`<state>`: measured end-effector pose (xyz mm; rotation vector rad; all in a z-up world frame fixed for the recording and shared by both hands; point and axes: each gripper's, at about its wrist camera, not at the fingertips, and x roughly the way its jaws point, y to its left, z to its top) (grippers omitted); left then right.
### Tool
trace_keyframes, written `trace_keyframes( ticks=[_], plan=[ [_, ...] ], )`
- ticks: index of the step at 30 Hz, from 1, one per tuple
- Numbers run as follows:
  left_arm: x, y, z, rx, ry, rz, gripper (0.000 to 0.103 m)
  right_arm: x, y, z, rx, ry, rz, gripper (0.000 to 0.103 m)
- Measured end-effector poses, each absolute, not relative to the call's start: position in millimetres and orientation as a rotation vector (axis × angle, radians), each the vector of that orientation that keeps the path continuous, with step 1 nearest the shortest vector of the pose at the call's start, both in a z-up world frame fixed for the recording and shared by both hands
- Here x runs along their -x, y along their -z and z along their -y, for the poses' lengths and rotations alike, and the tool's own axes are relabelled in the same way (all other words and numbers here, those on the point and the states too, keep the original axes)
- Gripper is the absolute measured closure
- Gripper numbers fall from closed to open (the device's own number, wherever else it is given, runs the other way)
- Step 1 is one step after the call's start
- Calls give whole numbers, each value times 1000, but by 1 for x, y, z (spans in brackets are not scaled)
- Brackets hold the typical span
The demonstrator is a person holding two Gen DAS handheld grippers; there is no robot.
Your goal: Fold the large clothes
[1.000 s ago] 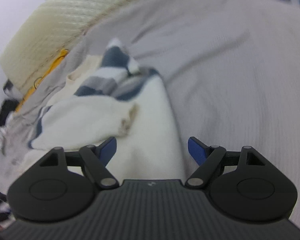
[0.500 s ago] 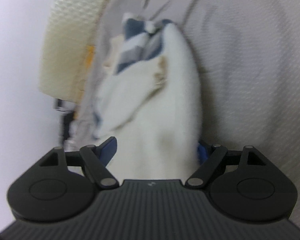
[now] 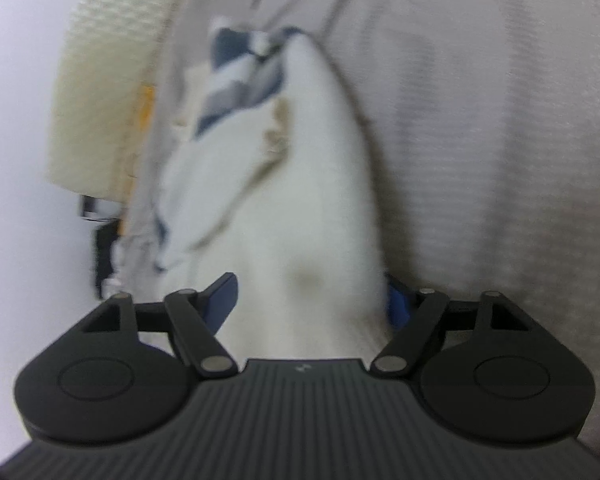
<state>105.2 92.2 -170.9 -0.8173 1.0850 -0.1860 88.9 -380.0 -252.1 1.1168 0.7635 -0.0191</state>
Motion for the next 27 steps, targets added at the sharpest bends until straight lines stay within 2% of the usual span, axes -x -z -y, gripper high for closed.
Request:
trace_keyframes(
  ticks=[4,6,8,9,10,12,13,17,27],
  plan=[
    [-103,171,-86,770,167,-1116,41,-93,258,366,-1048,18,-823,41],
    [-103,171,-87,774,155,-1128,41,-94,260,362,-1048,6,-832,67],
    [-108,174,-85,762,140,-1142,42,-93,261,361,-1069,-20,-833,81],
    [-108,175,-88,755,142,-1137,49,-90,260,361,-1070,-28,-829,85],
    [-110,175,-86,746,139,-1136,67,-89,258,360,-1064,-35,-820,86],
    [-110,174,-90,755,133,-1132,84,-91,253,359,-1067,-61,-790,89],
    [-111,174,-92,774,141,-1122,88,-90,250,360,-1069,-74,-775,89],
    [-102,154,-107,871,204,-1027,91,-86,239,367,-1126,-151,-690,92],
    [-85,60,-146,1006,370,-751,95,-76,178,372,-1174,-364,-460,93]
  ],
)
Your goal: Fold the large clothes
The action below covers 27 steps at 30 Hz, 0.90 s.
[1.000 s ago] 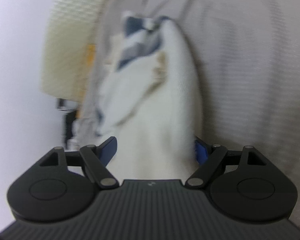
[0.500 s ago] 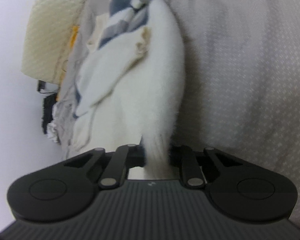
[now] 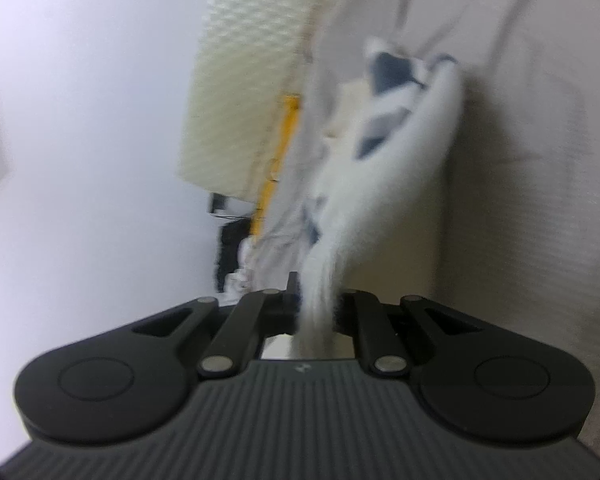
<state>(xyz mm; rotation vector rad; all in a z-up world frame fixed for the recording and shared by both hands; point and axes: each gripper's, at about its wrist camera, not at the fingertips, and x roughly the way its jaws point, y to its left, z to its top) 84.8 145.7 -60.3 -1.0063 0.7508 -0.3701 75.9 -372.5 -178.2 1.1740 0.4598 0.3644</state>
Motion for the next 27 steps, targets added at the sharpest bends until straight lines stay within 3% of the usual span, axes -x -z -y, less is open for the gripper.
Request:
trace_keyframes(
  ticks=[12,19,27],
  plan=[
    [6,-41,-182,990,491,-548,95,-24,75,358,-1038,-538,-298,93],
    [67,-54,-188,985,538,-503,95,28,53,358,-998,-561,-254,93],
    [-17,-36,-162,1023,484,-532,95,-33,67,368,-1055,-410,-326,93]
  ],
)
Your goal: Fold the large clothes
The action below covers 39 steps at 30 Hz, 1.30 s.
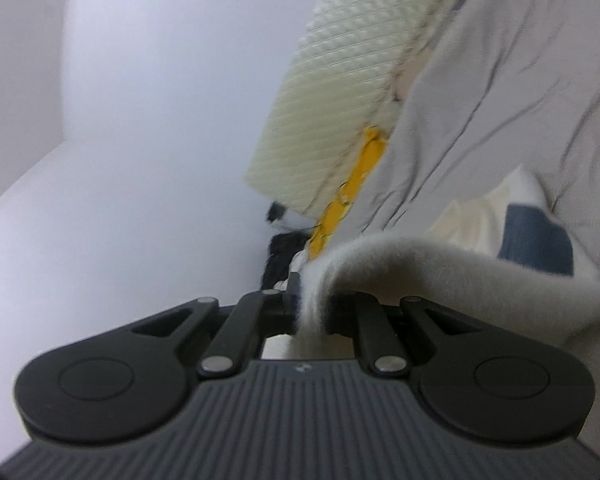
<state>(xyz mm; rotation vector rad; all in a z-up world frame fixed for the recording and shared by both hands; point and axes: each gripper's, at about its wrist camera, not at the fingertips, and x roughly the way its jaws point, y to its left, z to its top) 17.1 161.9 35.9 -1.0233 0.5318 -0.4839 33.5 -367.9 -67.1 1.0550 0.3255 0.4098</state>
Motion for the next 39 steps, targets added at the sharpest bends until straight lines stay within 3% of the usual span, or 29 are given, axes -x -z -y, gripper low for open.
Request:
trace_keyframes(
  ticks=[6,18,27,33,36,38,39],
  plan=[
    [-121,-28,-120,947,385,-457,95,-115,84,372,-1093,-292,-305,92],
    [-267,100,-91,906,341,-530,95,-233,200,398,-1201,-196,-434,92],
    [-330,169,-94,890,314,-602,94,-299,257,409,-1207,-161,-539,92],
    [-334,171,-93,870,326,-618,94,-308,262,409,-1193,-179,-563,92],
    [-330,164,-89,834,320,-627,90,-306,253,408,-1139,-186,-574,91],
    [-327,157,-84,804,329,-637,79,-301,247,405,-1115,-191,-572,90],
    [-325,154,-83,794,337,-638,58,-299,242,404,-1105,-195,-573,90]
  ],
)
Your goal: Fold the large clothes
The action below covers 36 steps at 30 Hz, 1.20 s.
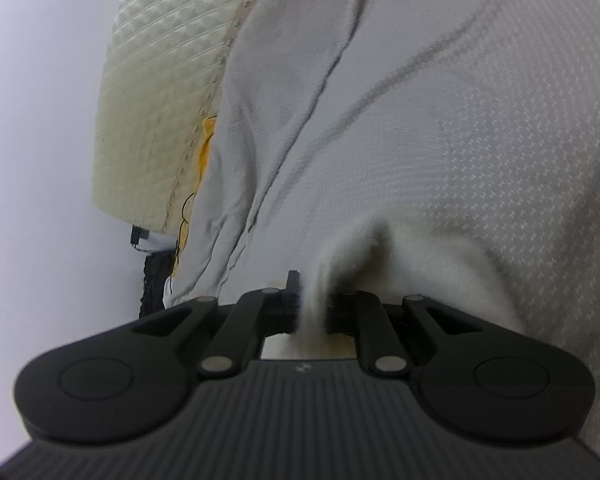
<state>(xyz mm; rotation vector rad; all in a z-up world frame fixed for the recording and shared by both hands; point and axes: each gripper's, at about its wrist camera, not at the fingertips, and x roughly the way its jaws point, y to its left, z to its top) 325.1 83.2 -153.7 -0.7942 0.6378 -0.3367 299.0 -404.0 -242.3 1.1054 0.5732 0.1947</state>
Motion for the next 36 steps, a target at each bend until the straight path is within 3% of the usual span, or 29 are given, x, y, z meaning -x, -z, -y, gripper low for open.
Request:
trace_keyframes(
  ticks=[1,2,3,4,6,7,15,16,18,23,27,36],
  plan=[
    [-321,147,-82,779,351,-630,38,-296,238,403,-1097,-195,-575,86],
    [-316,141,-81,766,360,-614,33,-293,233,401,-1090,-195,-573,79],
    [-311,134,-81,753,370,-594,30,-290,228,400,-1084,-196,-569,62],
    [-306,126,-80,741,382,-580,27,-286,222,399,-1075,-205,-559,53],
    [-295,112,-75,705,425,-558,24,-277,209,394,-1042,-245,-536,25],
    [-289,106,-72,684,438,-544,23,-271,201,390,-1012,-256,-530,22],
    [-261,95,-6,355,500,-595,23,-243,167,344,-666,-263,-569,23],
    [-258,99,3,296,494,-596,23,-243,167,338,-605,-249,-584,25],
    [-259,106,18,204,466,-607,23,-248,167,325,-494,-214,-610,41],
    [-282,122,26,121,361,-632,29,-273,179,312,-328,-132,-640,54],
    [-317,136,27,136,299,-668,36,-289,188,307,-240,-94,-614,55],
    [-362,172,18,175,287,-745,36,-322,216,328,-255,-100,-615,58]
  ],
)
